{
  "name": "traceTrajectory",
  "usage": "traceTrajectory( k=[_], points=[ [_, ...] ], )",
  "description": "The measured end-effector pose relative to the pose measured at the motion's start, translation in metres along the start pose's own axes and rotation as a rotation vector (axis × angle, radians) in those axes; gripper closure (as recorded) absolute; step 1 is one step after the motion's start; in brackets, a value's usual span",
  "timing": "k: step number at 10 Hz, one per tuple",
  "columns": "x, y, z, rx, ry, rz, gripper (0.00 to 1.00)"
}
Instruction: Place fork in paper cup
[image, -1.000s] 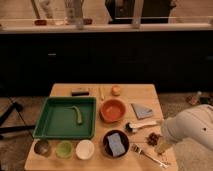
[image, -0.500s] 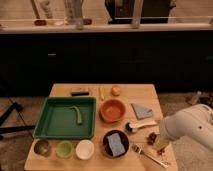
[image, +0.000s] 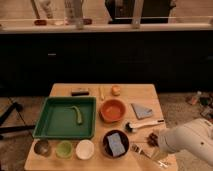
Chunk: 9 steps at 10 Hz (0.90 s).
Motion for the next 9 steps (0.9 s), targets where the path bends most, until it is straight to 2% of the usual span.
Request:
traceTrajectory(
  k=[5, 9],
  points=[
    [-0.004, 0.029, 0.024, -0.037, -0.057, -0.008, 0.2],
    [0.004, 0.045, 0.043, -0.075, -0.07, 0.003, 0.2]
  ],
)
